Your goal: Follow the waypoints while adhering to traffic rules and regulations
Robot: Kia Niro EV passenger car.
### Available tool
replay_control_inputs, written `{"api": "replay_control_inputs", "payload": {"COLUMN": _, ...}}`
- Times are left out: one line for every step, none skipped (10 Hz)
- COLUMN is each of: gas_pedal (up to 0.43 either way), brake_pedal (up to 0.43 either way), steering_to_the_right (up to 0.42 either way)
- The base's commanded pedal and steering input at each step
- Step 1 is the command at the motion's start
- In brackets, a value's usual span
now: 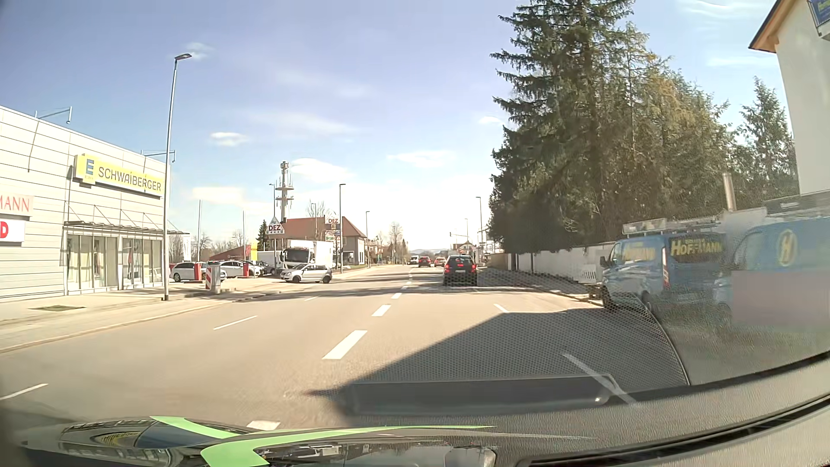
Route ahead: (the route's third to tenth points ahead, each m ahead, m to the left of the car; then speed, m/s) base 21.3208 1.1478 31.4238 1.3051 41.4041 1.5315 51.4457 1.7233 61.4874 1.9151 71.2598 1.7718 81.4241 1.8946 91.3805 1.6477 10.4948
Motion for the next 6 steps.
{"api": "replay_control_inputs", "payload": {"gas_pedal": 0.067, "brake_pedal": 0.0, "steering_to_the_right": 0.001}}
{"api": "replay_control_inputs", "payload": {"gas_pedal": 0.067, "brake_pedal": 0.0, "steering_to_the_right": 0.001}}
{"api": "replay_control_inputs", "payload": {"gas_pedal": 0.067, "brake_pedal": 0.0, "steering_to_the_right": 0.001}}
{"api": "replay_control_inputs", "payload": {"gas_pedal": 0.067, "brake_pedal": 0.0, "steering_to_the_right": 0.001}}
{"api": "replay_control_inputs", "payload": {"gas_pedal": 0.067, "brake_pedal": 0.0, "steering_to_the_right": 0.001}}
{"api": "replay_control_inputs", "payload": {"gas_pedal": 0.067, "brake_pedal": 0.0, "steering_to_the_right": 0.001}}
